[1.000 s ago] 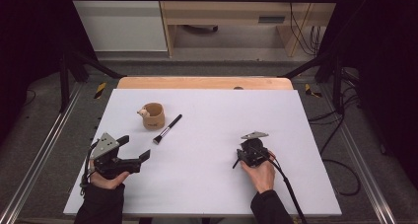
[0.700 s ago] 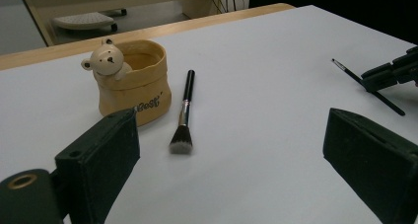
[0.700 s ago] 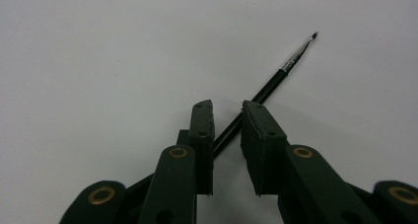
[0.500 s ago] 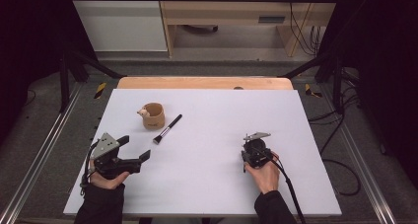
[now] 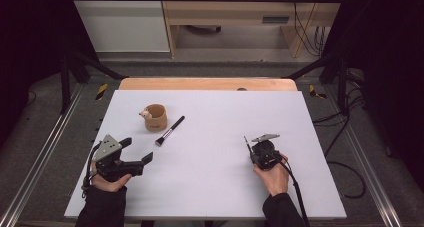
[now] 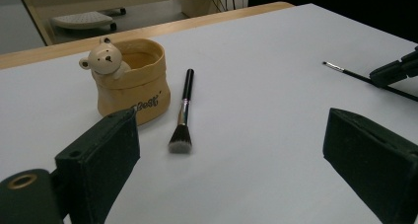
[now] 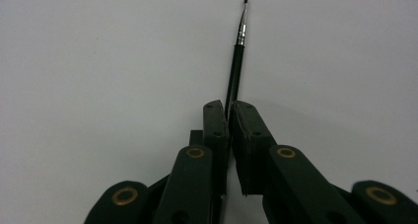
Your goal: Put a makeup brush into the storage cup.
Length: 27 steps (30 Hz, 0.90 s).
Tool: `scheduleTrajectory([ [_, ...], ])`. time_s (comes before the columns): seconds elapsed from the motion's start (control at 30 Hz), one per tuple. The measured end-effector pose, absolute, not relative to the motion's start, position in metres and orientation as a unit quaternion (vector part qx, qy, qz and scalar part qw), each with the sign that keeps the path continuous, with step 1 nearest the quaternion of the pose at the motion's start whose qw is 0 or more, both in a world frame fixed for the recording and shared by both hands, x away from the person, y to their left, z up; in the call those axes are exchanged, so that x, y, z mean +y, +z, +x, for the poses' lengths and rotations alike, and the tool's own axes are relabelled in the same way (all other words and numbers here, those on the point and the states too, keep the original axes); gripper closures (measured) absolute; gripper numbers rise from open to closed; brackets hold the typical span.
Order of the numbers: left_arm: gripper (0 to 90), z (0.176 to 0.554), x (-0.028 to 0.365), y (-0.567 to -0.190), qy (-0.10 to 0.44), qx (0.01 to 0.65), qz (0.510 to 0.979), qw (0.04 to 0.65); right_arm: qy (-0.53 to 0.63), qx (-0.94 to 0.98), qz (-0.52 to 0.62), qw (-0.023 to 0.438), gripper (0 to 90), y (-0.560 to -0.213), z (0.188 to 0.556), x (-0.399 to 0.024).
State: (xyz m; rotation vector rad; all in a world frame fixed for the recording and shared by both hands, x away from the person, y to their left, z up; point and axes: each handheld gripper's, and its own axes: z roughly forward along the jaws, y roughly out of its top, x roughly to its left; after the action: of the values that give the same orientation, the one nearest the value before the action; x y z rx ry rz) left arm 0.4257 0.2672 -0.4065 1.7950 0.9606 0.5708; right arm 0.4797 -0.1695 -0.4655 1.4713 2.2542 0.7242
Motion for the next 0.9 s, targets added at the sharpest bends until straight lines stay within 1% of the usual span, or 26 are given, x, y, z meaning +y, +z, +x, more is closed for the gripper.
scheduleTrajectory([
  [0.27,6.3,0.426,0.267,-0.407,0.235,0.395,0.741,0.49,0.258,0.803,0.511,0.166,85.4,-0.465,0.482,-0.176],
  [0.37,6.3,0.426,0.267,-0.407,0.235,0.394,0.741,0.489,0.257,0.804,0.508,0.171,84.6,-0.465,0.482,-0.176],
  [0.47,6.3,0.426,0.267,-0.407,0.236,0.393,0.743,0.487,0.263,0.8,0.51,0.175,77.6,-0.46,0.483,-0.177],
  [0.57,6.3,0.426,0.267,-0.407,0.235,0.393,0.744,0.487,0.261,0.802,0.507,0.181,72.8,-0.454,0.486,-0.177],
  [0.73,6.3,0.426,0.266,-0.407,0.234,0.393,0.744,0.487,0.256,0.811,0.497,0.171,65.7,-0.443,0.494,-0.174],
  [0.83,6.3,0.426,0.267,-0.407,0.234,0.393,0.744,0.488,0.243,0.819,0.494,0.162,63.5,-0.439,0.501,-0.171],
  [0.9,6.4,0.427,0.267,-0.407,0.233,0.394,0.744,0.487,0.228,0.828,0.491,0.146,62.9,-0.437,0.507,-0.169],
])
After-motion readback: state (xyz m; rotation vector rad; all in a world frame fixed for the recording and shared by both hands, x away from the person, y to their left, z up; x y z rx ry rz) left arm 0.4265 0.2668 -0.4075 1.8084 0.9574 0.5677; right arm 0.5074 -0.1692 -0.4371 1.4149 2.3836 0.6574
